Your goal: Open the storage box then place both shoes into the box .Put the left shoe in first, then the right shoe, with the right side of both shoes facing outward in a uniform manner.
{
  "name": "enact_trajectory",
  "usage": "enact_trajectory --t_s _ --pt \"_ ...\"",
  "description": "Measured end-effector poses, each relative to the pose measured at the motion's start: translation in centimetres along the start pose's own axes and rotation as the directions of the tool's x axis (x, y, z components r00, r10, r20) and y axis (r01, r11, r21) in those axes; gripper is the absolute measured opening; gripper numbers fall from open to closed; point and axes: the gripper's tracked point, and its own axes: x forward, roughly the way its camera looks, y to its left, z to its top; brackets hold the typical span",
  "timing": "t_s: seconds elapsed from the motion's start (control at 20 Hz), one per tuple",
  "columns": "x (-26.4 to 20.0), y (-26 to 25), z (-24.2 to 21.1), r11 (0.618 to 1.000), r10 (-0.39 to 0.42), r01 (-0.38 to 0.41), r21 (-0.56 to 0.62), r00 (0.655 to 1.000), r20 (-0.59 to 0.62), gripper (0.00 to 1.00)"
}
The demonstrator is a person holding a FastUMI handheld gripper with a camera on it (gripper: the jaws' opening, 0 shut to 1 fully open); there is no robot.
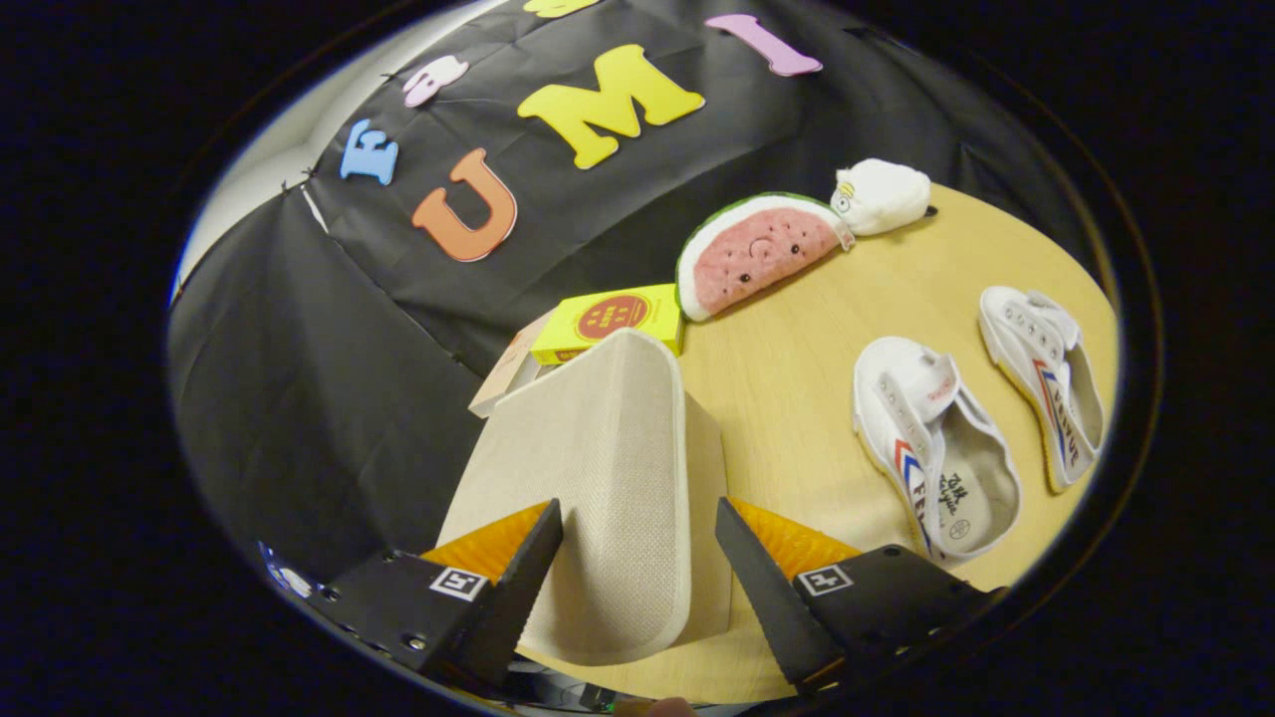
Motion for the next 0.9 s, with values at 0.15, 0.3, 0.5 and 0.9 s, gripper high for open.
enact_trajectory --t_s 0.15,0.3,0.5,0.9 --pt "0.3 0.3 -0.5 0.994 0.054 -0.05 0.102 0.998 -0.04 0.97" --pt "0.4 0.4 -0.9 0.981 0.094 -0.08 0.176 0.993 -0.07 0.97" --pt "0.4 0.7 -1.2 0.965 0.132 -0.105 0.238 0.987 -0.097 0.96" --pt "-0.7 1.8 0.5 0.967 0.13 -0.094 0.238 0.982 -0.14 0.68"
